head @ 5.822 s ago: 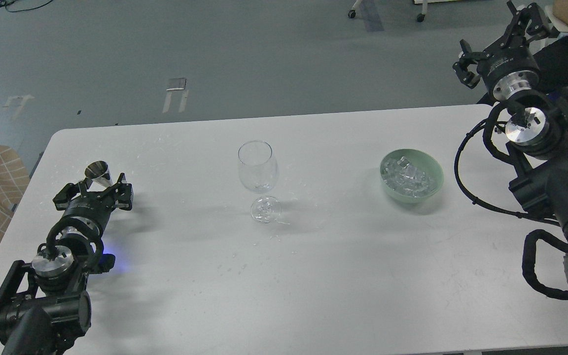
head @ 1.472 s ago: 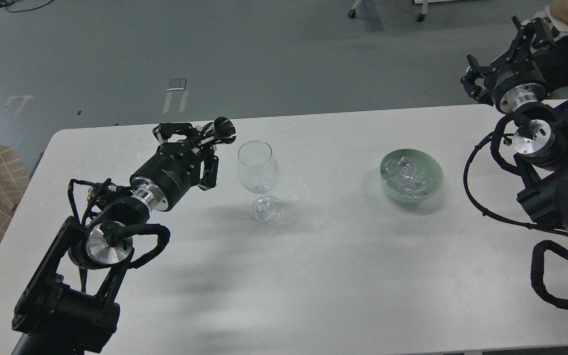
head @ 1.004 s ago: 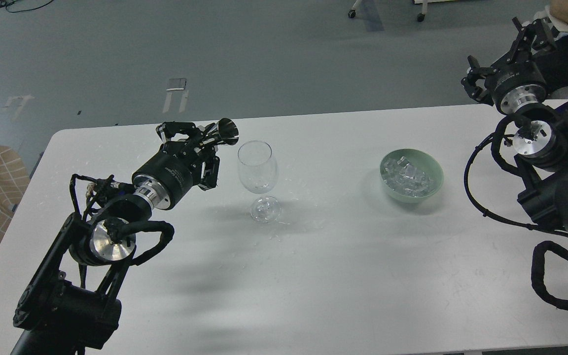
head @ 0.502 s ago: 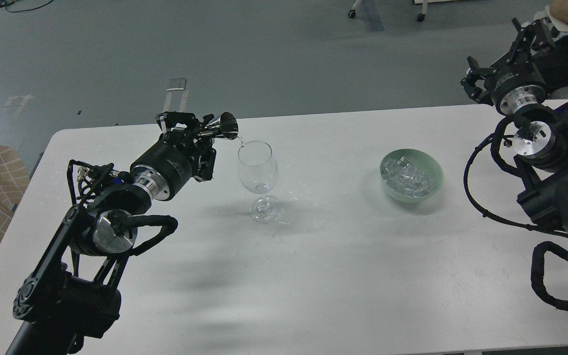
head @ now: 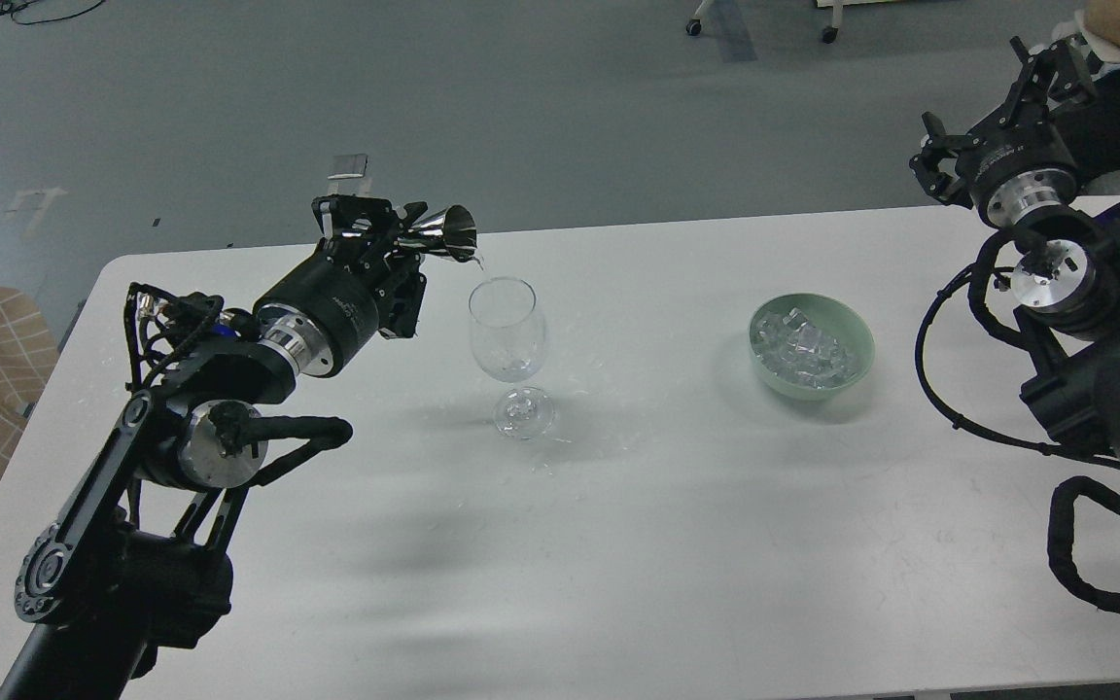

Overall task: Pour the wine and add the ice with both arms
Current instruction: 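Tilt the jigger with the left gripper to pour into the glass, then turn the jigger upright and pull the left gripper back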

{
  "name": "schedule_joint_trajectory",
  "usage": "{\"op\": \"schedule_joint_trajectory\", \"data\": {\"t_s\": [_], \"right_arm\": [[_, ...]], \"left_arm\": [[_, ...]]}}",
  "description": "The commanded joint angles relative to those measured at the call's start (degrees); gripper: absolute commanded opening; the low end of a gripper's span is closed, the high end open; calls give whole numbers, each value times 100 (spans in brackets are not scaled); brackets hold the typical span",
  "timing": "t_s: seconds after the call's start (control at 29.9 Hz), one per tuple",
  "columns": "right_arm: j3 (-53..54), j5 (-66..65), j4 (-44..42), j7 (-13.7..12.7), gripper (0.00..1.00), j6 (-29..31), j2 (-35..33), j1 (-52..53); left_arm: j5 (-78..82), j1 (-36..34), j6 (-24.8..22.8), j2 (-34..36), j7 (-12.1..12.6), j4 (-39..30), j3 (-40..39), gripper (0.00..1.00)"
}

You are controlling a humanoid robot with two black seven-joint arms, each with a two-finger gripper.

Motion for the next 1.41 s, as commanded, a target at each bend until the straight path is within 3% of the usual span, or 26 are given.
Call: {"op": "schedule_joint_trajectory", "data": {"t_s": [0.0,0.64,0.94,1.1,1.37], "right_arm": [[0,1,0,-1,100,0,0,0],[8,1,0,8,100,9,0,-26],[8,1,0,8,100,9,9,-17],[17,1,8,8,100,9,-9,-26],[26,10,35,8,100,9,-61,-18]], "left_arm": [[66,-101,-12,151,2,-35,186,9],[153,-708,-196,977,11,-96,406,9],[215,-954,-319,1135,222,-272,450,9],[479,-1086,-872,1452,309,-421,608,9],[821,-1287,-908,1452,323,-412,608,9]]}}
